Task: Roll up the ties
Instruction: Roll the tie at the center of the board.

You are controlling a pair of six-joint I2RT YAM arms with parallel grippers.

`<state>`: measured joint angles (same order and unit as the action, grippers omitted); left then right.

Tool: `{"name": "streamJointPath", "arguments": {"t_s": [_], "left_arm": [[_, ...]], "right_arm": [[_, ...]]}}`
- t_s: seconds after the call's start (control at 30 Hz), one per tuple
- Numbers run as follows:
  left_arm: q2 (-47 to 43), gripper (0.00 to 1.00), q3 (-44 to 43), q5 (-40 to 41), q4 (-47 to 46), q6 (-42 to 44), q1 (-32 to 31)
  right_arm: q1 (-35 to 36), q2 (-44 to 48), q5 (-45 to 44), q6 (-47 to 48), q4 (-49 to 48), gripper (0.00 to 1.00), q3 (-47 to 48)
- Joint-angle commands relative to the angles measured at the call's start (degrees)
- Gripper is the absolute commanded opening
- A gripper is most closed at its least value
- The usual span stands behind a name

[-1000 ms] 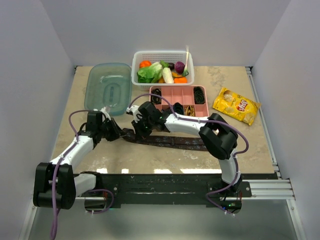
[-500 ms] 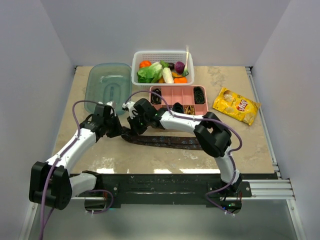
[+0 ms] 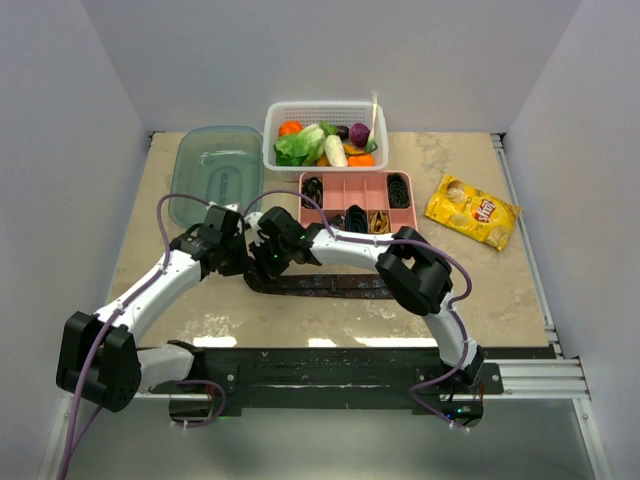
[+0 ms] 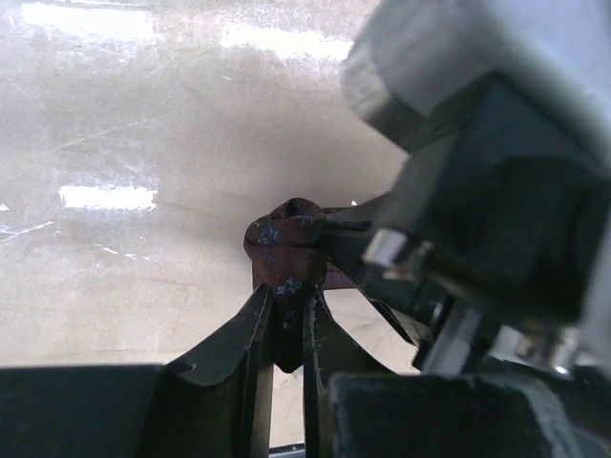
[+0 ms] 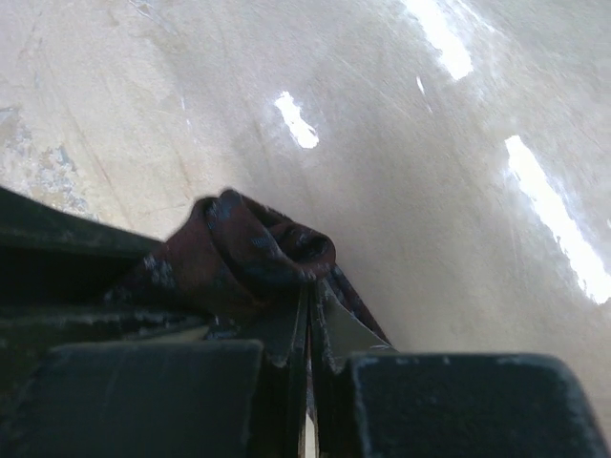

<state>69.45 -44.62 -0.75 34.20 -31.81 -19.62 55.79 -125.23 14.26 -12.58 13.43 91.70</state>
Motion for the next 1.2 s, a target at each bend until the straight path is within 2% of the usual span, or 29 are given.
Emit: {"name": "streamJointPath", "arguments": {"t_s": [0.0,0.3,0.57,0.83,1.17], "left_arm": [[0.8,0.00,-4.1,8.0,2.5,1.1,-2.5],[4.3,0.00,-6.5,19.1,6.8,-0.7,-9.4],[9.8,0.00,-9.2,30.7,11.6,-5.6,-17.3],[15.1,0.00,-9.7,36.6,14.0,-11.4,-23.8],[23.3,0.00,-13.0,41.5,18.2,-18.8,-30.8]], "right_arm": [[-0.5,8.0,-2.7,-3.4,-3.1,0.00,-2.7],[-3.1,16.1,-8.8,-5.0,-1.7,0.00,-8.0],[-6.5,22.1,-11.5,-6.7,-1.0,0.00,-14.0],[-11.1,27.2,-13.2,-9.5,-1.0,0.00,-21.1],[-13.3,29.9,-13.4,-9.6,-0.9,0.00,-24.8]]}}
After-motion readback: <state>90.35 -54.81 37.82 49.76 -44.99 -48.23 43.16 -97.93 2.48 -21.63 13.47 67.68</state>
